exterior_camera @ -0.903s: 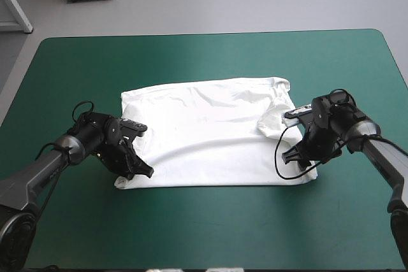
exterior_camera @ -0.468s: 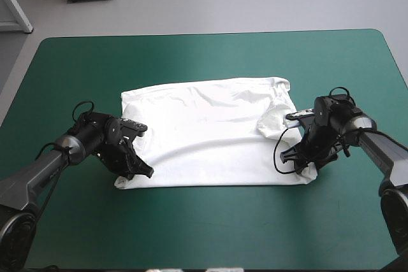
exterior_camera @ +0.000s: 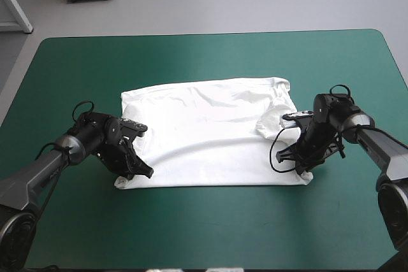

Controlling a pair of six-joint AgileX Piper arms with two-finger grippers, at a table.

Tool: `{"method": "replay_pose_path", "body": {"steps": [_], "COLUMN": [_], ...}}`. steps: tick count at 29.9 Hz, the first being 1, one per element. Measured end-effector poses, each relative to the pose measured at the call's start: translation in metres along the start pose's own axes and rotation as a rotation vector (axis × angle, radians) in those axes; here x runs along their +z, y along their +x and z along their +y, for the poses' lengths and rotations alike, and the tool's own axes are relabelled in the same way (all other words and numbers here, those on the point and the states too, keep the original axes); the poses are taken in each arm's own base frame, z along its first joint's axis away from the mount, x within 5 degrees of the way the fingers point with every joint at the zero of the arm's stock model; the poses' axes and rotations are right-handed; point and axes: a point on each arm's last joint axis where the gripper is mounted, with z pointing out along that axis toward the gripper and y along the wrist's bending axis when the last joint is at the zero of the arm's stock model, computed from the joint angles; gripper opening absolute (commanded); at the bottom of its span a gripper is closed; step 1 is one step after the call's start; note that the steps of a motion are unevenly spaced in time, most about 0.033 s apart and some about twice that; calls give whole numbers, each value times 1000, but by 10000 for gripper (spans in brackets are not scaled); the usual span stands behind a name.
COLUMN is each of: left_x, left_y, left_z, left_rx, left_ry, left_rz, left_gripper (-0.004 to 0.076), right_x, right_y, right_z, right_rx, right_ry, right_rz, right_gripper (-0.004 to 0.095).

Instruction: Fold the cloth

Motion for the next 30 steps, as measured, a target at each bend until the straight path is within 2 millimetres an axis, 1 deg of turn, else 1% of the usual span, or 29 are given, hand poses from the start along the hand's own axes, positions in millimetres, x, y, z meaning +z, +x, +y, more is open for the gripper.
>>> {"method": "replay_pose_path", "body": {"steps": [4, 7, 9, 12, 15, 19, 22, 24, 30], "left_x": [-6, -22, -33, -46, -61, -82, -97, -107, -136], "left_y": [4, 11, 16, 25, 33, 40, 39, 37, 25], "left_z": [1, 2, 3, 3, 2, -1, -1, -1, -1], "left_rx": [18, 38, 41, 44, 38, 33, 23, 16, 12], "left_ry": [-21, -61, -88, -112, -118, -124, -128, -132, -148], "left_rz": [-16, -53, -73, -87, -109, -163, -202, -228, -346], "left_gripper": [-9, -9, -9, -9, -9, -9, -9, -9, -9], "right_x": [-1, -4, -10, -27, -52, -87, -110, -120, -144], "right_y": [1, 4, 8, 14, 20, 34, 44, 47, 43], "right_z": [1, 3, 4, 8, 13, 19, 24, 26, 29], "right_rx": [0, 0, -3, -13, -17, -26, -28, -32, -44], "right_ry": [-9, -18, -20, -18, -14, -5, -4, -6, 11], "right_rz": [-1, 12, 11, -26, -110, -229, -301, -335, -428], "right_gripper": [-17, -17, -17, -17, -17, -17, -17, -17, -17]}}
